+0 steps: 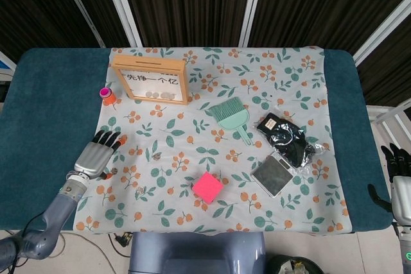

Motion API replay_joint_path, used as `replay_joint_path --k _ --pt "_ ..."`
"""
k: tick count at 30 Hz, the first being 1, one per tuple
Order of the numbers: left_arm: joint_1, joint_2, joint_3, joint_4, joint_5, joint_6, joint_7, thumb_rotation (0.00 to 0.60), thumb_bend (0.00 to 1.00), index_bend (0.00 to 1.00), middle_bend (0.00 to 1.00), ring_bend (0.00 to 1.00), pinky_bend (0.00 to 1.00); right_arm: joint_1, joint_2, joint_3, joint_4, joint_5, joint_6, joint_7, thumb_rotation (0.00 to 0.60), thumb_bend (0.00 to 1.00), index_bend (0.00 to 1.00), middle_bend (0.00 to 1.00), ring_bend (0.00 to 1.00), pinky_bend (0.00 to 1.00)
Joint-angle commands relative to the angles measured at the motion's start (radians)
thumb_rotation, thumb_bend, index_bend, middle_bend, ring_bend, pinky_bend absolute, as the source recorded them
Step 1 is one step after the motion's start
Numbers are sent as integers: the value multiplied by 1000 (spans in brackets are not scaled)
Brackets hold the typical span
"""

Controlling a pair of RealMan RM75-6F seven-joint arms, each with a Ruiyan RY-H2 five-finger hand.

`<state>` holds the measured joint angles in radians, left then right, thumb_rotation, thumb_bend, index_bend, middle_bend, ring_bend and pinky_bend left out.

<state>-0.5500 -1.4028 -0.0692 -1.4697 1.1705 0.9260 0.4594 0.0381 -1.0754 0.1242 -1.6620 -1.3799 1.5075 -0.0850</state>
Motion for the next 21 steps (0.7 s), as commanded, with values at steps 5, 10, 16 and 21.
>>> replay_joint_path --k 5,10,16,21 --pt "1 -21 11 25 19 18 -12 600 87 191 0 0 0 0 -2 2 1 -1 5 4 600 394 81 54 0 0" --pt "0 -28 16 34 18 17 -14 600 86 191 0 0 0 -1 -3 2 4 -2 6 6 600 394 81 54 0 0" --pt "-1 -29 22 35 16 22 -10 600 87 191 0 0 0 0 -3 2 5 -1 4 4 600 394 81 54 0 0" --pt "0 -32 22 36 2 25 -5 600 86 191 0 0 0 0 -4 3 3 -2 5 4 600 395 81 54 0 0"
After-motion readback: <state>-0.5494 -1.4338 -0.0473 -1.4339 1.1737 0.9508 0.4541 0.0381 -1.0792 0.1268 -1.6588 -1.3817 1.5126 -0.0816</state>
